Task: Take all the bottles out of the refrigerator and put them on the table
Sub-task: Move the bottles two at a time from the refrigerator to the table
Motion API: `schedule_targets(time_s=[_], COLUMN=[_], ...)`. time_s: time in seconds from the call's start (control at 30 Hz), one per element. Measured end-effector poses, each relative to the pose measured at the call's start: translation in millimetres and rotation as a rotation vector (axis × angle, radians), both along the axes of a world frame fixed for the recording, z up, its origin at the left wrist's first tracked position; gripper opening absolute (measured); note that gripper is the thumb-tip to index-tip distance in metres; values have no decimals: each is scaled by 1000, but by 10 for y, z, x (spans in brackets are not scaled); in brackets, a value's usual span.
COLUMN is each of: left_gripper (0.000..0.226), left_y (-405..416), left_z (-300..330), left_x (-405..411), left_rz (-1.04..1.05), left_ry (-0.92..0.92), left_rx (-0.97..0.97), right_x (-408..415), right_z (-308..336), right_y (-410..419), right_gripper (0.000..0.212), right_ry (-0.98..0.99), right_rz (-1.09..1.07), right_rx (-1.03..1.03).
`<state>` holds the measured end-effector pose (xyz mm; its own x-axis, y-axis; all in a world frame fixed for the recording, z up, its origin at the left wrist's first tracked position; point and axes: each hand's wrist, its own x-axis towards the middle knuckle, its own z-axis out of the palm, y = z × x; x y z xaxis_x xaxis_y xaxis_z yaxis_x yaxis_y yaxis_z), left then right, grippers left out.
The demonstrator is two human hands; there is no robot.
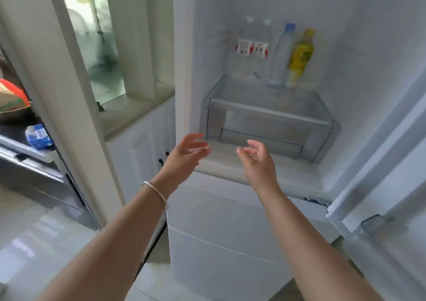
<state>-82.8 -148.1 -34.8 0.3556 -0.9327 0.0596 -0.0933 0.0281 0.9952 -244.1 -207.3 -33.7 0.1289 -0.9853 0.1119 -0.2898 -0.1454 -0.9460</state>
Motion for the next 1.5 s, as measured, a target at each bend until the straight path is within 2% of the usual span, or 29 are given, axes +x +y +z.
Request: schedule_targets(time_s=[0.3, 0.47, 0.6, 0.87, 1.03, 1.17, 1.33, 1.5], left_gripper=[31, 26, 30, 68, 95, 92, 71, 64], left_y=[-1690, -2551, -3164, -4158, -4484, -4677, -4815, -4769], left_z=[483, 750, 915, 803, 796, 729, 653, 704], left_x=[-35, 17, 85, 170, 279, 399, 452, 438], left_rz=[-76, -52, 8, 292, 361, 317, 88, 113], left_ry=[130, 133, 101, -58, -132, -103, -40, -87], left_rx=[-73, -108, -156, -223, -262, -197, -249, -257], right_x=[240, 471, 618, 756, 824, 885, 987, 920], right_z=[411, 691, 897, 923, 884, 869, 834, 801], right_y=[-1491, -2322, -2939, -3876, -4119, -4254, -4337, -4296], right_gripper=[30, 41, 51, 80, 80, 71, 79, 67], right_ry=[-107, -131, -99, -53, -5, -28, -78, -110], right_rz=[-135, -111, -114, -203, -169, -140, -158, -187], right_rx=[-239, -228, -225, -149, -182, -172, -149, -134])
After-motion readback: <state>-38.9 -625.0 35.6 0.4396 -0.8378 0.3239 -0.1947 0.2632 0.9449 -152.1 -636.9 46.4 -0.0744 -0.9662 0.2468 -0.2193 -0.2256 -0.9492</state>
